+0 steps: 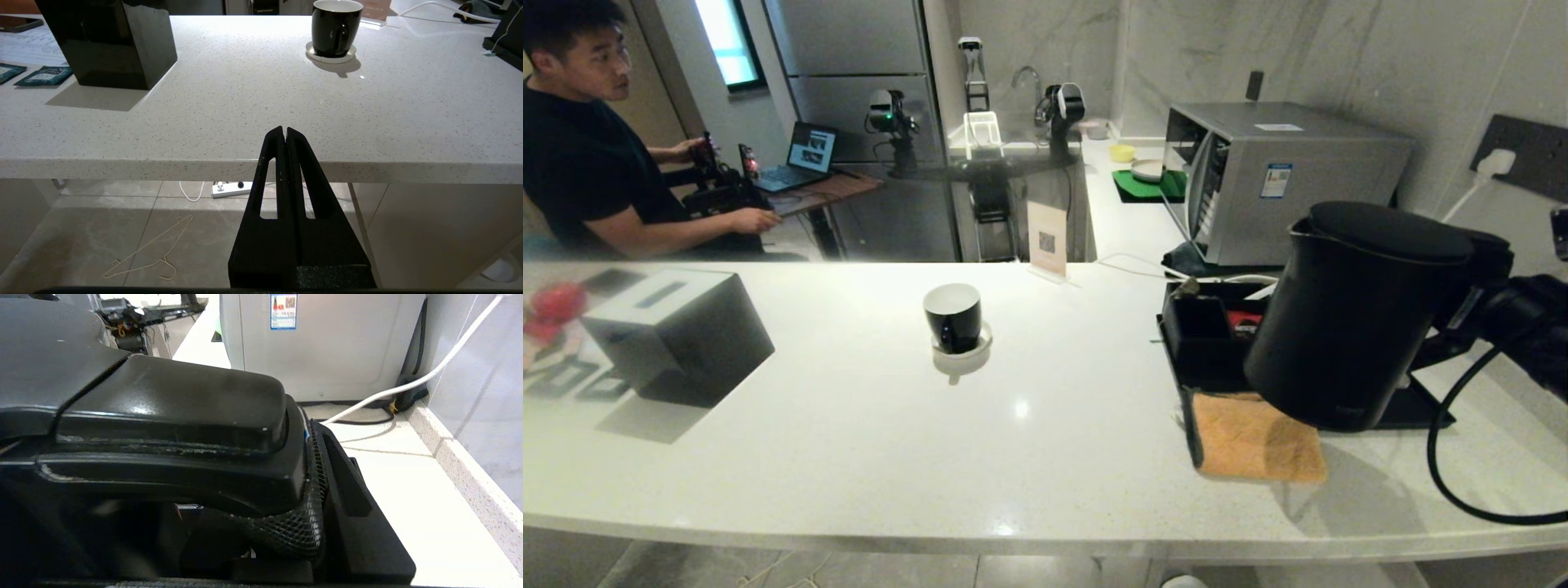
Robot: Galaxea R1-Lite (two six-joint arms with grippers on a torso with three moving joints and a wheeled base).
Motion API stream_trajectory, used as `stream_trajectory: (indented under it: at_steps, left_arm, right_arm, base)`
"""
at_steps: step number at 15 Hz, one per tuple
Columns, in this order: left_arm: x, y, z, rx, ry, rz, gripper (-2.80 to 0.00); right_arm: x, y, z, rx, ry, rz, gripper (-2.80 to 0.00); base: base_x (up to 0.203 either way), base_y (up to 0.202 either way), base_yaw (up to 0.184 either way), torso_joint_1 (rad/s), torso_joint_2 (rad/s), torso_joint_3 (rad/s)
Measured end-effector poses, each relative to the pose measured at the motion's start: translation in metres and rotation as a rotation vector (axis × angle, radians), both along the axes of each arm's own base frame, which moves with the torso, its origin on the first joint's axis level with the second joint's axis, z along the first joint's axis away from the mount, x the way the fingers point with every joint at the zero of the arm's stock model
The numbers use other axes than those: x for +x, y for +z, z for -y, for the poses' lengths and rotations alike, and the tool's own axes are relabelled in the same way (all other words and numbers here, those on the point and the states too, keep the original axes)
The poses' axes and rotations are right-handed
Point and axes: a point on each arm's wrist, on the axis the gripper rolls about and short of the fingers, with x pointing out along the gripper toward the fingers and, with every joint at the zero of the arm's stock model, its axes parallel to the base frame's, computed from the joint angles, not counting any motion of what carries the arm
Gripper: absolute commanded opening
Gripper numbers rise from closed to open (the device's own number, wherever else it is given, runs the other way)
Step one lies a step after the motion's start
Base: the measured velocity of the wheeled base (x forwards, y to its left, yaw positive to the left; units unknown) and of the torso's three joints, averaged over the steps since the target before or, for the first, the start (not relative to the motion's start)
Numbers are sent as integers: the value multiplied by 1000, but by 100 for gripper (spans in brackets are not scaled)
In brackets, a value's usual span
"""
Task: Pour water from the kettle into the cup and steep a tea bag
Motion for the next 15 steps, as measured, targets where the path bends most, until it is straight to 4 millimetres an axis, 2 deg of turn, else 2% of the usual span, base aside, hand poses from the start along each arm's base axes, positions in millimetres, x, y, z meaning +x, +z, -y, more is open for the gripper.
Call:
stream_trajectory:
  at_steps: [15]
  left_arm:
    - [0, 0, 0, 0, 0, 0, -280]
  right_arm:
    - [-4, 4, 0, -2, -4, 18, -280]
  base:
    - [0, 0, 0, 0, 0, 0]
